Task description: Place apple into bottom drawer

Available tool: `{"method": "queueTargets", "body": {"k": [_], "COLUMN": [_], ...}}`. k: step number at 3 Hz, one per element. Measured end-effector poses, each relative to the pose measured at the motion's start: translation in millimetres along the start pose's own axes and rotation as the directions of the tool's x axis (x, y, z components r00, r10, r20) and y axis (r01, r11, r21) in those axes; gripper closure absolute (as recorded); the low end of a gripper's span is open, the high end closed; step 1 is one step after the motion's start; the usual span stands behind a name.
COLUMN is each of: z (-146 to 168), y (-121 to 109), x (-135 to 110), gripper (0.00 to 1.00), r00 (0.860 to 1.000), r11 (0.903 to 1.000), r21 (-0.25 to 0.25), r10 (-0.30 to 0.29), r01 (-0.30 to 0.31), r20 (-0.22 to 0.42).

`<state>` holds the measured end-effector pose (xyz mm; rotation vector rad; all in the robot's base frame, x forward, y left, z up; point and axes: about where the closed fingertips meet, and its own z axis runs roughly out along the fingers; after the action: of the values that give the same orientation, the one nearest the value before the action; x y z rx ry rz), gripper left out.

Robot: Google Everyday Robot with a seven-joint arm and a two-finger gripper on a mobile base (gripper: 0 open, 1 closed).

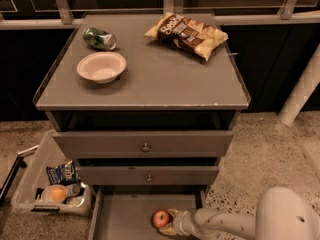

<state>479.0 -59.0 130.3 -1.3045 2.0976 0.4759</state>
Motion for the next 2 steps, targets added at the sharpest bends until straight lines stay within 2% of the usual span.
{"method": "queueTargets", "body": {"k": [2], "z": [0.0], "y": [0.0], "x": [0.0], "gripper": [0.12], "r00": [1.0], "r11": [1.0], "r21": [0.0], "r10": [0.0], "r01": [0.0], "r20": [0.0]}}
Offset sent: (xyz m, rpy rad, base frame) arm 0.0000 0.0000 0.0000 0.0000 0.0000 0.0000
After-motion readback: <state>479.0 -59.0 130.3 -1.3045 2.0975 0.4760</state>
